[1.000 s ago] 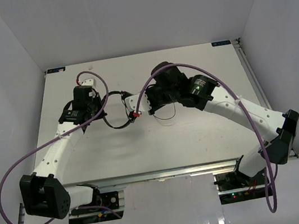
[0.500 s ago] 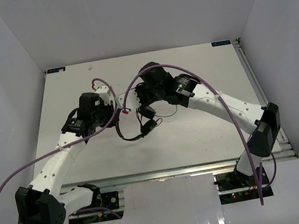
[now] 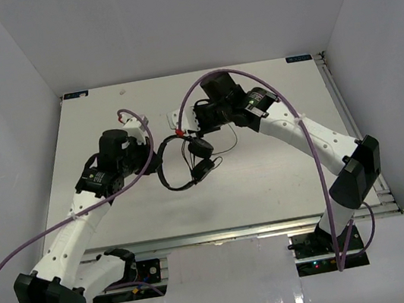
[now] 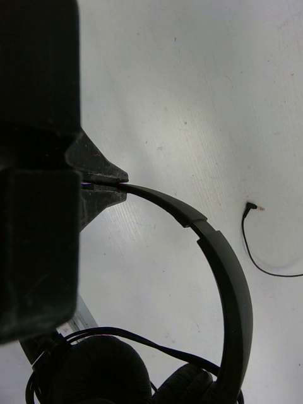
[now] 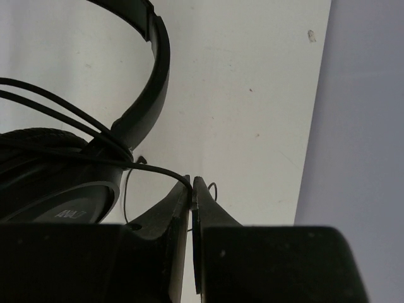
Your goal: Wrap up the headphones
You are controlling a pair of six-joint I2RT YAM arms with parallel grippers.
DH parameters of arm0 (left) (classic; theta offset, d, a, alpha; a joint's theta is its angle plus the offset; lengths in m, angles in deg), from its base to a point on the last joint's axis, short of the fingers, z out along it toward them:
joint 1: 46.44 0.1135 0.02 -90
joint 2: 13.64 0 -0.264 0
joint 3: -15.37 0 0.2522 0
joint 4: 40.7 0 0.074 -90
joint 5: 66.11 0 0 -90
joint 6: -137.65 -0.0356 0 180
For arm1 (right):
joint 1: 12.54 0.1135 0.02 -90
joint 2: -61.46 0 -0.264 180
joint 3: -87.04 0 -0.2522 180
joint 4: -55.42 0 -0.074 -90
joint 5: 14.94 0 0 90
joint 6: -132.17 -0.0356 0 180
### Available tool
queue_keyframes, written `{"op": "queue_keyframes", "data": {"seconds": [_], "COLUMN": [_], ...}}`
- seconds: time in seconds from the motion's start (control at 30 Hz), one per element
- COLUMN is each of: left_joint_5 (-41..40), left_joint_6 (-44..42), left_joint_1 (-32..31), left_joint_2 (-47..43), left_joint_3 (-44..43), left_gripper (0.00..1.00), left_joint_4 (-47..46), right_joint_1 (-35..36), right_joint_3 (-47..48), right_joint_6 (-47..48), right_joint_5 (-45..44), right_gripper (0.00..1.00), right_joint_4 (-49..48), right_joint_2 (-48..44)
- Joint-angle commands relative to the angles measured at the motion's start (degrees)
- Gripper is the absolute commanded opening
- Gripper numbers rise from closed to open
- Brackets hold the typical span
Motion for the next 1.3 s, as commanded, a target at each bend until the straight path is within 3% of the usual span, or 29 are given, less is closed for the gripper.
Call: {"op": "queue_keyframes", "data": {"seconds": [0.0, 0.37, 0.67, 0.87, 1.27], "left_joint_5": [5.16, 5.63, 5.25, 5.12, 4.23], "left_joint_6": [2.38, 5.69, 7.16, 8.27, 9.69], "left_joint_1": [-0.41, -0.41, -0.41, -0.41, -0.41], "left_joint_2": [-2.88, -2.17, -2.82, -4.39, -4.57], "left_joint_3": [-3.25, -10.6, -12.85, -14.06, -21.46], "left_gripper": [0.0, 0.0, 0.0, 0.0, 0.0], "left_joint_4": [-0.24, 1.78, 3.73, 5.29, 8.17], "right_joint_1": [-2.22, -7.0, -9.26, -9.19, -9.17], "right_joint_3": [1.03, -0.92, -4.47, -8.71, -25.2], "right_joint_6": [-4.63, -12.18, -21.56, -28.84, -49.75], "right_joint_5": [10.3, 28.34, 38.63, 42.24, 47.62], "right_gripper": [0.08, 0.09, 0.23, 0.36, 0.27], "right_joint_4": [0.5, 0.02, -6.2, -14.65, -43.87], "right_joint_2": [-2.21, -2.47, -1.67, -0.09, -1.68]}}
